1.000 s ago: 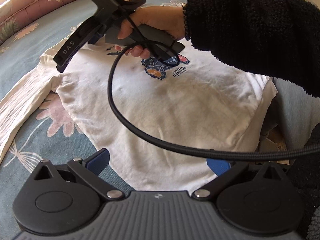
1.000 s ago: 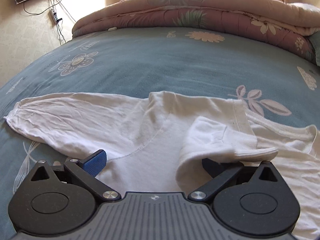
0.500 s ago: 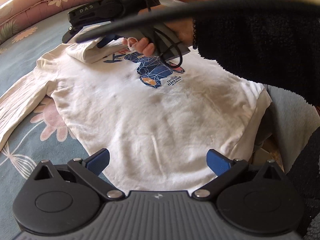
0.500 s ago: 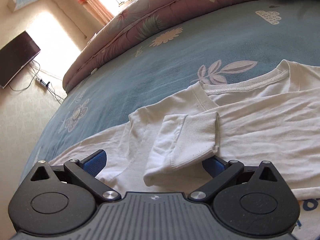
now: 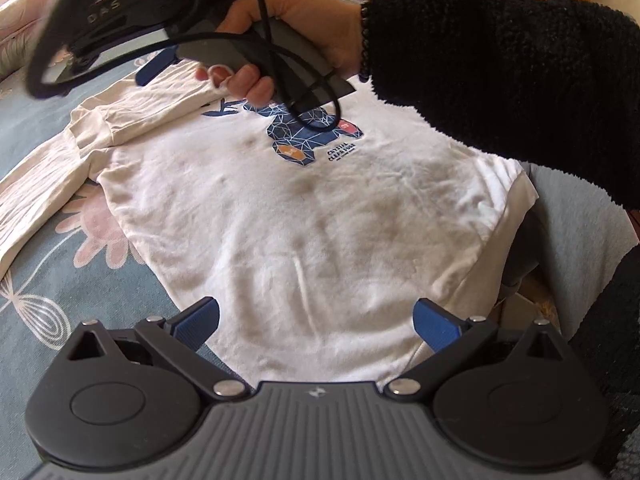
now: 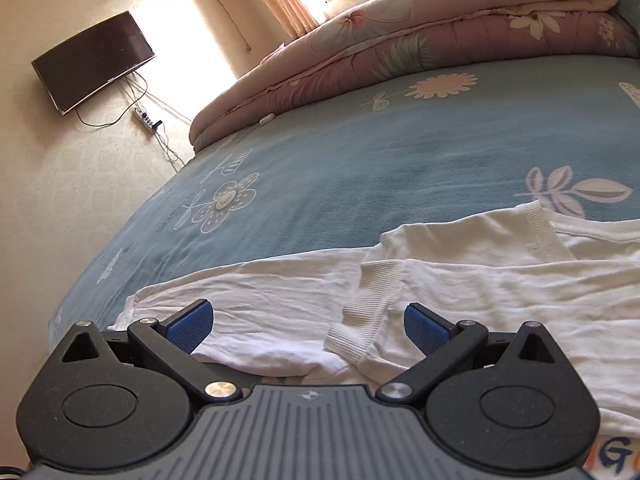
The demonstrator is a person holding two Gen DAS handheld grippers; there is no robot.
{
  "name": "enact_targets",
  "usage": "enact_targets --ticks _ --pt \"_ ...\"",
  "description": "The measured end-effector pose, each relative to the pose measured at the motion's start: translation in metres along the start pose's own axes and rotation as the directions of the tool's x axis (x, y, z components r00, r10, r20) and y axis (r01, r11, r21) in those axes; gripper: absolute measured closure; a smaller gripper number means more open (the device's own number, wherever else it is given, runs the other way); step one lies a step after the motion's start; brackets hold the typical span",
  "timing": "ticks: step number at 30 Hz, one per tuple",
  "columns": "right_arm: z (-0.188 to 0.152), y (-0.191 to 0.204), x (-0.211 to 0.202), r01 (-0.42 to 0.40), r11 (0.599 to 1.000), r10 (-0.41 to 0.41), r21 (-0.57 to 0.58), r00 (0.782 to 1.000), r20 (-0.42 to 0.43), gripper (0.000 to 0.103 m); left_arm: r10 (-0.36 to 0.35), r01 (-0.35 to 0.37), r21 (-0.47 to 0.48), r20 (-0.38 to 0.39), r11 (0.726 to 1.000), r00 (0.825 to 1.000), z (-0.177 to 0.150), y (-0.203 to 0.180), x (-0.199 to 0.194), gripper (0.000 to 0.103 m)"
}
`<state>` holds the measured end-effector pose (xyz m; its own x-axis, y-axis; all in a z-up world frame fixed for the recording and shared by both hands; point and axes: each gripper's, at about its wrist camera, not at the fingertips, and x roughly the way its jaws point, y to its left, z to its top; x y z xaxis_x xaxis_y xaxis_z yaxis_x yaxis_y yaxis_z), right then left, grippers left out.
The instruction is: Fold clothes
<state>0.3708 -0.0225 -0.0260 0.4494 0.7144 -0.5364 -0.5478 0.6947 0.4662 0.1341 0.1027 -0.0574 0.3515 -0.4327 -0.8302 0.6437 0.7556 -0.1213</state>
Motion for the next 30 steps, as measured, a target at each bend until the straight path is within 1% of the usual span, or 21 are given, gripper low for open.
enact_targets --ticks 2,3,5,7,10,12,14,15,17,18,19,20,21,23,24,29,30 --pt "0.000 -0.018 -0.021 0.045 0.999 -0.045 0.010 0.999 0.028 0.000 0.000 0.000 0.000 -0.006 1.000 1.000 0.000 -0.001 0.001 0.001" --pt "-0.001 -0.029 -0.034 0.082 0.997 -0.083 0.010 0.996 0.045 0.000 -0.002 0.002 0.001 -0.010 1.000 1.000 0.000 -0.001 0.003 0.001" --pt "-0.004 -0.052 -0.059 0.168 0.986 -0.167 0.002 0.983 0.076 0.000 0.001 -0.001 0.000 -0.020 1.000 1.000 0.004 -0.002 0.007 0.001" --pt "-0.009 -0.074 -0.080 0.257 0.966 -0.254 -0.019 0.962 0.096 0.000 0.007 -0.007 -0.002 -0.032 1.000 0.999 0.008 -0.003 0.011 0.001" --pt "-0.026 -0.106 -0.102 0.365 0.930 -0.361 -0.032 0.928 0.094 0.000 0.015 -0.015 -0.005 -0.049 1.000 0.999 0.015 -0.005 0.018 0.001" --pt "-0.043 -0.128 -0.115 0.400 0.916 -0.399 -0.006 0.914 0.077 0.000 0.020 -0.020 -0.007 -0.060 1.000 0.998 0.019 -0.007 0.022 0.001" --pt "-0.064 -0.151 -0.127 0.426 0.903 -0.428 0.057 0.903 0.038 0.000 0.025 -0.026 -0.009 -0.071 1.000 0.997 0.023 -0.008 0.026 0.001" --pt "-0.076 -0.160 -0.136 0.417 0.905 -0.421 0.085 0.906 0.042 0.000 0.028 -0.029 -0.010 -0.077 1.000 0.997 0.026 -0.009 0.028 0.001" --pt "-0.095 -0.164 -0.158 0.362 0.928 -0.370 0.085 0.924 0.100 0.000 0.033 -0.034 -0.011 -0.088 0.999 0.996 0.030 -0.010 0.033 0.001" --pt "-0.099 -0.163 -0.167 0.349 0.933 -0.357 0.084 0.928 0.104 0.000 0.036 -0.037 -0.012 -0.094 0.999 0.995 0.032 -0.011 0.035 0.001" --pt "-0.101 -0.163 -0.173 0.351 0.933 -0.359 0.082 0.928 0.104 0.000 0.041 -0.043 -0.014 -0.096 0.999 0.994 0.036 -0.011 0.036 0.001" --pt "-0.102 -0.163 -0.178 0.357 0.931 -0.364 0.081 0.925 0.107 0.000 0.049 -0.051 -0.016 -0.096 0.999 0.994 0.043 -0.011 0.038 0.001" --pt "-0.101 -0.162 -0.184 0.362 0.930 -0.368 0.071 0.921 0.127 0.000 0.057 -0.059 -0.019 -0.096 0.998 0.994 0.049 -0.012 0.039 0.001" --pt "-0.095 -0.160 -0.191 0.391 0.920 -0.389 0.026 0.903 0.185 0.000 0.073 -0.076 -0.024 -0.095 0.997 0.993 0.062 -0.012 0.042 0.001" --pt "-0.092 -0.163 -0.191 0.398 0.917 -0.395 0.023 0.897 0.199 0.000 0.081 -0.084 -0.026 -0.095 0.996 0.992 0.068 -0.012 0.043 0.001" --pt "-0.077 -0.185 -0.185 0.417 0.908 -0.416 0.050 0.878 0.238 0.000 0.103 -0.106 -0.031 -0.091 0.994 0.991 0.099 -0.015 0.052 0.001" --pt "-0.078 -0.191 -0.185 0.397 0.915 -0.403 0.073 0.884 0.237 0.000 0.103 -0.106 -0.027 -0.091 0.994 0.991 0.105 -0.017 0.054 0.001"
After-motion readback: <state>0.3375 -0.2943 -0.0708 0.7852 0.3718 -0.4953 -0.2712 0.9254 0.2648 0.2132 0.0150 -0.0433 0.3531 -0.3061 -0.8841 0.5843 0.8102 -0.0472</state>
